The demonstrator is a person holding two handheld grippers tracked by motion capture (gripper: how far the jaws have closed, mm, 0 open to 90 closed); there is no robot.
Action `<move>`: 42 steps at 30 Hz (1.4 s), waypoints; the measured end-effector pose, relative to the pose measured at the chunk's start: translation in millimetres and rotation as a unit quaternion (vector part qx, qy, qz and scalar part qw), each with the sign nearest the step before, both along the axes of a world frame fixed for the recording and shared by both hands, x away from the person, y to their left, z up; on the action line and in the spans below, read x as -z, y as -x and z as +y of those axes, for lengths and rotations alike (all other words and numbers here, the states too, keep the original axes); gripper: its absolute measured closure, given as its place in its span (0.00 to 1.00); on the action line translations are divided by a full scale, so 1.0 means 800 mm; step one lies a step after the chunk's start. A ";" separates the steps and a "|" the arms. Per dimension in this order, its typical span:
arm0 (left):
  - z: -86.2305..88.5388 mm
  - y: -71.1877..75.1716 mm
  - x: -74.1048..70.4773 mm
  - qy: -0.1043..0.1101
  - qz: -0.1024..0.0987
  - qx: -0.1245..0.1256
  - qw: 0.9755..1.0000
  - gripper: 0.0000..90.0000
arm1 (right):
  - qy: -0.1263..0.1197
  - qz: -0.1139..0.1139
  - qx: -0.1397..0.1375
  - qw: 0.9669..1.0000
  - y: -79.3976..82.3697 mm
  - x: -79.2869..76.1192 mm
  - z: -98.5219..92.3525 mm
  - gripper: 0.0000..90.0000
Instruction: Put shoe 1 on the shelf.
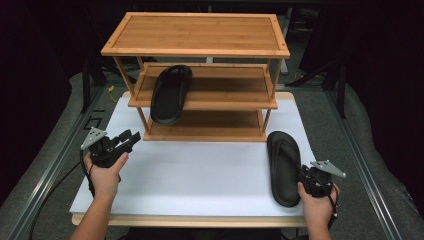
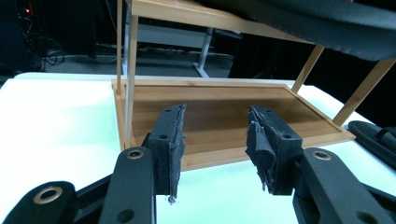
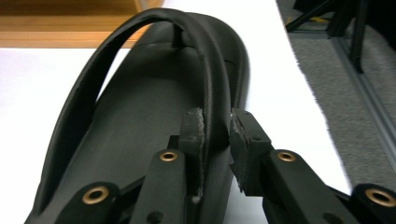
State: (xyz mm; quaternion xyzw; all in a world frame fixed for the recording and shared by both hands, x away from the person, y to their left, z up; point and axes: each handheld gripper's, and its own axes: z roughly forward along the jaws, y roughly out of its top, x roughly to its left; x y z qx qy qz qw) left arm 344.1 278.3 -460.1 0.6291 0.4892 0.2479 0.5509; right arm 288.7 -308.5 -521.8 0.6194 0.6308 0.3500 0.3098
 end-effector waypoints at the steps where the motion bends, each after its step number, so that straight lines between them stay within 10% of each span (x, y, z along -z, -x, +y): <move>1: 0.000 0.000 0.000 0.000 -0.001 0.001 1.000 0.62 | 0.004 0.000 0.004 1.000 0.000 0.000 -0.002 0.84; 25: 0.000 -0.002 0.006 0.004 0.008 0.005 1.000 0.62 | -0.003 0.025 0.000 1.000 0.010 0.003 -0.019 0.86; 42: 0.000 -0.003 0.007 0.003 0.009 0.001 1.000 0.62 | -0.006 0.000 0.051 0.999 0.009 -0.001 -0.032 0.94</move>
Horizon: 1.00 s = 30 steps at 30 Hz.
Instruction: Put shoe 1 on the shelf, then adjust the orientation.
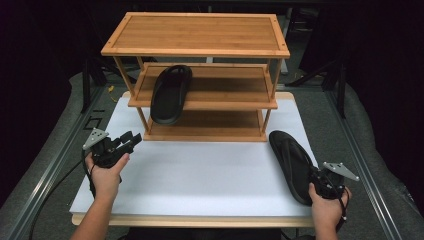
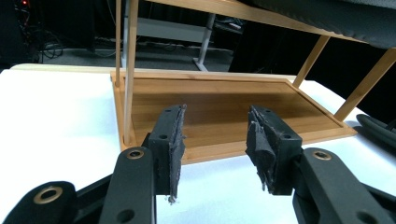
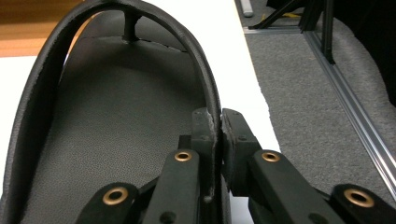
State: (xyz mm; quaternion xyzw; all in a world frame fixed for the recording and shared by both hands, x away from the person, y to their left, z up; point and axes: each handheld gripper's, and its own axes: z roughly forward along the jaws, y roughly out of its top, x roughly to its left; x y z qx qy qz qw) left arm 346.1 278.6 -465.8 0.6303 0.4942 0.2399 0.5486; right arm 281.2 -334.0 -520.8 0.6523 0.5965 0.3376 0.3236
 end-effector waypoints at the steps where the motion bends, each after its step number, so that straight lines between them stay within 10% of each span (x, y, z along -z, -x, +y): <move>1: 0.000 0.000 0.000 0.001 0.000 0.000 1.000 0.62 | -0.002 -0.004 0.003 1.000 0.001 -0.001 -0.001 0.94; 10: 0.003 0.001 0.000 0.003 -0.001 -0.004 1.000 0.62 | -0.025 -0.057 0.022 0.998 0.009 -0.012 -0.006 0.94; 30: 0.005 0.000 -0.002 0.002 -0.002 -0.004 1.000 0.62 | -0.051 -0.112 -0.038 0.992 0.033 -0.043 0.016 0.94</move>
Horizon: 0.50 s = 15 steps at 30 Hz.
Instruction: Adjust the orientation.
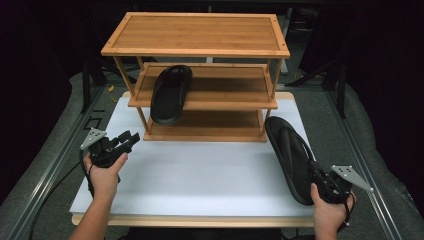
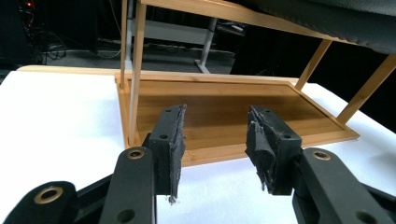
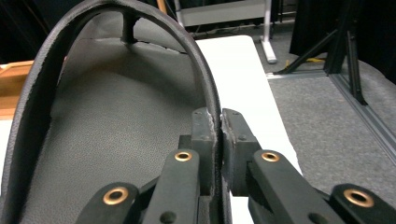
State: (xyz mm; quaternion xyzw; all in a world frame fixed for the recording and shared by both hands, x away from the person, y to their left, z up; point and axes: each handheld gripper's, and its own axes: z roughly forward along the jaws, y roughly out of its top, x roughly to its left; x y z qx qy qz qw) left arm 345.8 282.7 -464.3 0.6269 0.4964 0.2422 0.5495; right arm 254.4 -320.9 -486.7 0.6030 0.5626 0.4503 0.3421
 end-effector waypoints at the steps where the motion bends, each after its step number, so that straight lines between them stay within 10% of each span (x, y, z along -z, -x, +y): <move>1: 0.000 0.000 0.000 0.000 0.002 0.000 1.000 0.62 | 0.000 0.003 -0.005 1.000 0.001 -0.002 0.001 0.94; 15: 0.001 0.000 0.000 -0.001 0.004 -0.005 1.000 0.62 | 0.011 -0.046 -0.040 0.998 0.015 -0.024 0.023 0.94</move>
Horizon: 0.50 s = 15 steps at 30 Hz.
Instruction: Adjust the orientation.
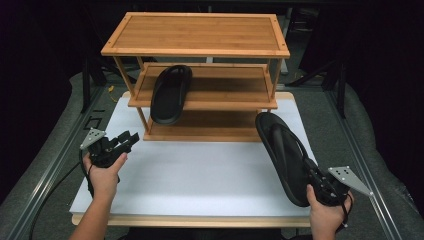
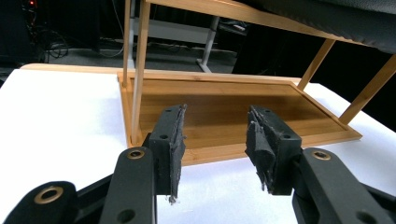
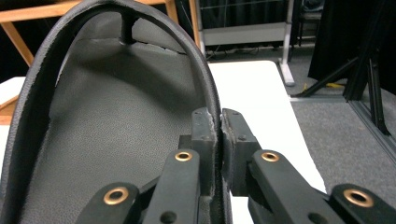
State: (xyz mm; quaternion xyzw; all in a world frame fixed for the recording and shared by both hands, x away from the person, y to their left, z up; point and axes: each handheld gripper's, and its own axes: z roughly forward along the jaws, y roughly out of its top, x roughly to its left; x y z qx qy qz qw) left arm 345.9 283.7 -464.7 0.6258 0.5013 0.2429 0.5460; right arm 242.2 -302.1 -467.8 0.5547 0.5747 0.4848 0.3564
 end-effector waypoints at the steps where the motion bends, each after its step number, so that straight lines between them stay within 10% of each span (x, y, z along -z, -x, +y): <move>1: 0.000 0.000 0.000 0.000 0.000 0.000 1.000 0.62 | 0.002 0.001 -0.003 1.000 0.001 -0.002 0.001 0.94; 15: 0.000 0.001 -0.001 0.006 -0.003 -0.002 1.000 0.62 | 0.008 -0.021 -0.043 0.999 0.002 -0.046 0.027 0.94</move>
